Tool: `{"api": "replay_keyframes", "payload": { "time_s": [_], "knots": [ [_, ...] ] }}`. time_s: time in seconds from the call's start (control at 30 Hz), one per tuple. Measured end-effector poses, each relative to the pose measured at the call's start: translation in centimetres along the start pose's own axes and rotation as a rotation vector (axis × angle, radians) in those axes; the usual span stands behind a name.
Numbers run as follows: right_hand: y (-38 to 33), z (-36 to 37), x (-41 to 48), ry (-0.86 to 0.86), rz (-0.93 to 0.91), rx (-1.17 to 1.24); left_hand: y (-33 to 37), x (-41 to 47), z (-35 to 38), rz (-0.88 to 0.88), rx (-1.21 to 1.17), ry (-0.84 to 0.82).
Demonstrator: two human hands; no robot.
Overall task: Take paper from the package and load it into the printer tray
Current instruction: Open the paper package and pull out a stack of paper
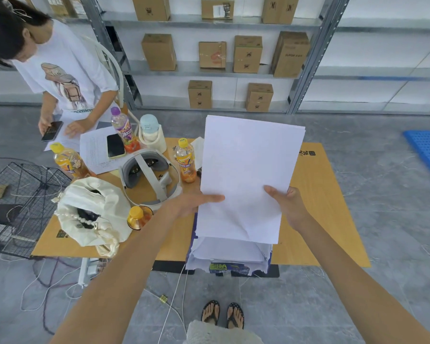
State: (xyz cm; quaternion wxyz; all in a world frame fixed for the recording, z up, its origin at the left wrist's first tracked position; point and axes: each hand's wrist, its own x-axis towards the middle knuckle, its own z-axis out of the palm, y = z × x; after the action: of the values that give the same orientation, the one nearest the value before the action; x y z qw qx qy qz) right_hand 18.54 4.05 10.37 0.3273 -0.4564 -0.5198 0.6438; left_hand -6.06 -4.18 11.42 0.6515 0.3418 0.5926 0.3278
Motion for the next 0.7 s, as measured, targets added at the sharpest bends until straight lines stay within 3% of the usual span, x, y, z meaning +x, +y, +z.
{"api": "replay_keyframes", "payload": {
  "time_s": [0.13,0.23,0.43,0.7],
  "knots": [
    [-0.3,0.1,0.2,0.019,0.008,0.004,-0.9,-0.2,0.2,-0.068,0.034,-0.059],
    [-0.4,0.2,0.4,0.046,0.007,0.01,-0.7,-0.7,0.3,0.01,0.075,-0.061],
    [-0.2,1.7,0.8,0.129,0.026,0.007,-0.9,0.4,0.8,0.227,0.376,0.358],
    [-0.8,2.7,1.0,0.113,0.039,0.024,-0.6,-0.3,1.5,0.25,0.16,0.463]
  ]
}}
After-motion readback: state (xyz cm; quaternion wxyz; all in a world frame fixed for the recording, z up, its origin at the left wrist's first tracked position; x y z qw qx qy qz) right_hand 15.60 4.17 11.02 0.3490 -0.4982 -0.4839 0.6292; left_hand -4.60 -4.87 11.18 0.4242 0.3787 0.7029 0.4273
